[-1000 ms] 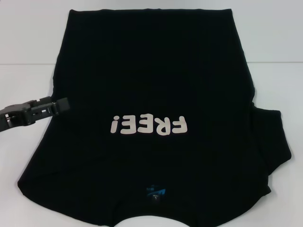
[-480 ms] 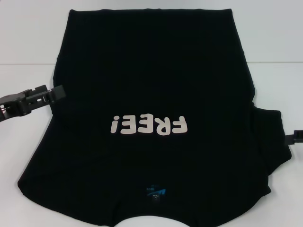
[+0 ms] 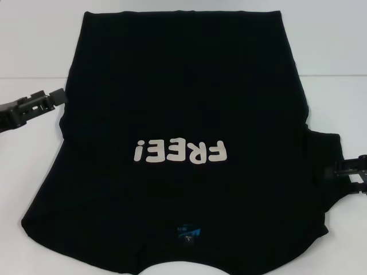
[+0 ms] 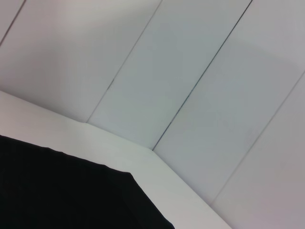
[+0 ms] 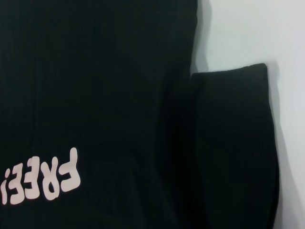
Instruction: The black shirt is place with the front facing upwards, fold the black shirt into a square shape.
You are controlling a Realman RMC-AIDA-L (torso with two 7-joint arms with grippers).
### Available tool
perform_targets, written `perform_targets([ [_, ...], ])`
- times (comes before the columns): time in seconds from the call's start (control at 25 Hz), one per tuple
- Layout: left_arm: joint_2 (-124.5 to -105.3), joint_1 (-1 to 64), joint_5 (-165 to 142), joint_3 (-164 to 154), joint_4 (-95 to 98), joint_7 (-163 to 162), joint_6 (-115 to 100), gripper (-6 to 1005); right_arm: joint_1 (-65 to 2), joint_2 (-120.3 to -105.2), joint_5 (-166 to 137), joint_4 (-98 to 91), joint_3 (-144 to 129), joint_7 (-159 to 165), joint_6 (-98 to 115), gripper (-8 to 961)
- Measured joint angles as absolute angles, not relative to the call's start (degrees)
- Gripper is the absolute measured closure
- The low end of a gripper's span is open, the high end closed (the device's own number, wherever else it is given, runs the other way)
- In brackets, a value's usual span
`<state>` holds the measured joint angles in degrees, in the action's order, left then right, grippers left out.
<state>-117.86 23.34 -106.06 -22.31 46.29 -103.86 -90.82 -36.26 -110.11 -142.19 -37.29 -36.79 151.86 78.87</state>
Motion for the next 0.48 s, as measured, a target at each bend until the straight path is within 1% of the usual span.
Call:
perform_targets([
  [0.24, -117.86, 23.21, -106.06, -21.19, 46.02, -103.49, -90.84, 49, -36.34, -110.05, -142.09, -37.56, -36.63, 152.49, 79.5, 77],
  [0.44, -117.86, 23.22, -106.03, -21.18, 45.97, -103.45, -90.83, 49, -36.72, -110.15, -142.91, -37.47, -37.44, 153.09, 79.13, 286],
  [0.48, -117.87, 23.27, -105.99, -21.17, 45.96, -103.45, -90.83, 49, -36.8, -110.15, -143.17, -37.41, -37.54, 153.09, 78.99, 298],
])
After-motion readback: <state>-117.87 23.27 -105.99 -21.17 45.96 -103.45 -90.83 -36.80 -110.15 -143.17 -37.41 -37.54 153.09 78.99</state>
